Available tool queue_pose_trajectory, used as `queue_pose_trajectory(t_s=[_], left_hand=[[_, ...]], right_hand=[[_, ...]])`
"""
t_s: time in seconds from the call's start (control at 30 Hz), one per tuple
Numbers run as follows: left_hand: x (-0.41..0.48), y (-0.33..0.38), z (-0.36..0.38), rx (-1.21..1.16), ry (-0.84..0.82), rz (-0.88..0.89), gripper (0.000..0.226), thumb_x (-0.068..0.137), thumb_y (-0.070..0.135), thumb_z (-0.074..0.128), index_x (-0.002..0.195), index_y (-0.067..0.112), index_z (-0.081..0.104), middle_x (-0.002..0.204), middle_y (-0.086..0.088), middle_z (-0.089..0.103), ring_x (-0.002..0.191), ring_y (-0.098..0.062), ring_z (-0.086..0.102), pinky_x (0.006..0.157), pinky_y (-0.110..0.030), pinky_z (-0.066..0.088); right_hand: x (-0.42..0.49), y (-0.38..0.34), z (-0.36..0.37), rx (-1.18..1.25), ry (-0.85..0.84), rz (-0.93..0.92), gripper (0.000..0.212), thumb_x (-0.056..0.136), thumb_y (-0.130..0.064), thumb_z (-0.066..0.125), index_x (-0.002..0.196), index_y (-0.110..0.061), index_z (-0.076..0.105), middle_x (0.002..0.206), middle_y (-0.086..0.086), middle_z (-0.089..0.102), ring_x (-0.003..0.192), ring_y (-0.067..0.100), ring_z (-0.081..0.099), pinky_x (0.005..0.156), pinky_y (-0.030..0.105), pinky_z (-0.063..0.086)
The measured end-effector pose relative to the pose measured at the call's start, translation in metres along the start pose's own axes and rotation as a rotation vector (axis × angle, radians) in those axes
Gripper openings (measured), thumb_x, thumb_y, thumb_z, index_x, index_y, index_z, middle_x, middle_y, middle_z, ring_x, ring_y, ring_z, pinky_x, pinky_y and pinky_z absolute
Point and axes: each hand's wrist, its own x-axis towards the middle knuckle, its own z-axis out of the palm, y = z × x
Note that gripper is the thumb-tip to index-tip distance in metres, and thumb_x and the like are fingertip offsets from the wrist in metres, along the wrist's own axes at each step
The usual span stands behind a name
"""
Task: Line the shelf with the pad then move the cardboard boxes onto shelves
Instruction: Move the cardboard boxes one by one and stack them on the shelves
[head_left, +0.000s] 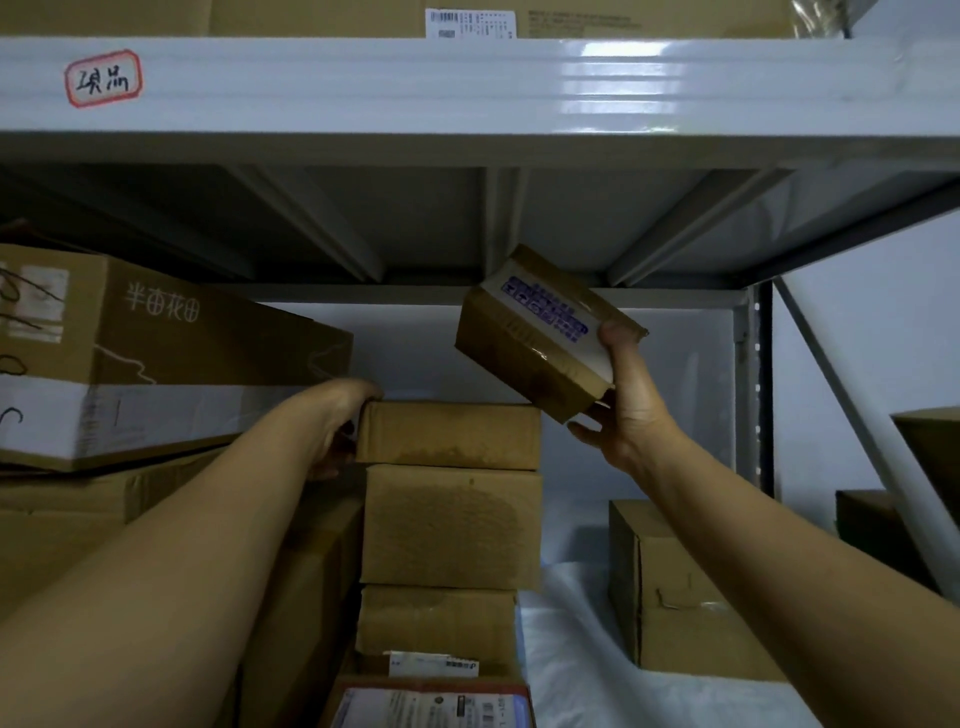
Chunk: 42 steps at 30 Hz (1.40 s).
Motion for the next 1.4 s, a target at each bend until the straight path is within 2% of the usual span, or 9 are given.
queue_pose_trajectory(t_s=[0.17,0.3,0.47,0.6,0.73,0.9,1.07,1.27,1.4], left_hand=[[-0.011,-0.002,0.0,-0.016,-0.072,-0.019,0.04,0.089,0.054,0.049,0.091,0.014,0.051,0.091,-0.015,0.055,0.078,-0.027,0.051,0.06,-0.032,0.036],[-0.014,0.001,0.001,-0.185,-0.133,-0.018,0.03,0.087,0.044,0.058,0.09,0.015,0.05,0.088,-0.013,0.05,0.074,-0.025,0.048,0.057,-0.031,0.039],[-0.014,0.005,-0.003,-0.34,-0.073,0.066,0.043,0.083,0.047,0.061,0.115,0.018,0.054,0.106,-0.013,0.057,0.099,-0.028,0.056,0.08,-0.033,0.047],[-0.029,0.025,0.001,-0.392,0.046,0.178,0.037,0.089,0.048,0.053,0.112,0.019,0.052,0.095,-0.009,0.056,0.084,-0.024,0.054,0.065,-0.03,0.043],[-0.047,0.053,0.026,-0.344,0.02,0.239,0.045,0.09,0.05,0.048,0.124,0.02,0.052,0.113,-0.009,0.059,0.102,-0.027,0.056,0.058,-0.03,0.041],[-0.078,0.078,0.109,-0.255,-0.071,0.3,0.043,0.097,0.042,0.041,0.128,0.014,0.049,0.08,-0.005,0.048,0.07,-0.019,0.045,0.052,-0.027,0.034],[-0.086,0.07,0.202,-0.278,-0.185,0.179,0.05,0.095,0.035,0.048,0.137,0.008,0.039,0.099,-0.011,0.058,0.068,-0.019,0.05,0.038,-0.022,0.045],[-0.053,0.035,0.286,-0.365,-0.207,-0.012,0.063,0.089,0.042,0.05,0.143,0.014,0.031,0.138,-0.015,0.047,0.117,-0.032,0.048,0.093,-0.041,0.045],[-0.033,0.031,0.304,-0.283,-0.226,0.031,0.069,0.083,0.046,0.056,0.14,0.013,0.035,0.136,-0.013,0.048,0.118,-0.032,0.048,0.097,-0.042,0.044]], right_hand=[[-0.01,0.006,0.005,0.094,-0.002,0.073,0.057,0.085,-0.057,0.051,0.127,-0.019,0.052,0.118,0.01,0.057,0.115,0.027,0.051,0.092,0.054,0.042],[-0.014,0.007,0.005,0.192,0.007,0.038,0.036,0.088,-0.046,0.054,0.111,-0.019,0.058,0.111,0.011,0.059,0.11,0.028,0.055,0.082,0.043,0.051],[-0.02,-0.001,-0.005,0.172,-0.014,-0.011,0.029,0.087,-0.044,0.055,0.103,-0.021,0.061,0.118,0.012,0.062,0.111,0.028,0.057,0.092,0.047,0.049],[-0.033,-0.021,-0.033,0.213,0.06,-0.046,0.035,0.085,-0.042,0.056,0.11,-0.019,0.06,0.12,0.013,0.06,0.112,0.031,0.056,0.094,0.051,0.048],[-0.049,-0.044,-0.072,0.185,0.141,-0.097,0.034,0.083,-0.044,0.055,0.108,-0.021,0.061,0.117,0.011,0.06,0.112,0.031,0.056,0.09,0.049,0.05],[-0.07,-0.06,-0.128,0.161,0.257,-0.117,0.032,0.081,-0.047,0.053,0.1,-0.023,0.064,0.109,0.007,0.067,0.109,0.029,0.058,0.088,0.047,0.05],[-0.087,-0.066,-0.178,0.064,0.259,-0.12,0.025,0.082,-0.043,0.05,0.087,-0.023,0.065,0.092,0.005,0.068,0.092,0.026,0.061,0.08,0.036,0.046],[-0.099,-0.06,-0.211,-0.007,0.187,-0.152,0.027,0.091,-0.035,0.041,0.091,-0.021,0.063,0.085,0.005,0.069,0.075,0.021,0.062,0.064,0.028,0.043],[-0.101,-0.049,-0.219,-0.06,0.204,-0.089,0.025,0.09,-0.033,0.04,0.085,-0.021,0.062,0.075,0.003,0.069,0.069,0.019,0.059,0.064,0.027,0.037]])
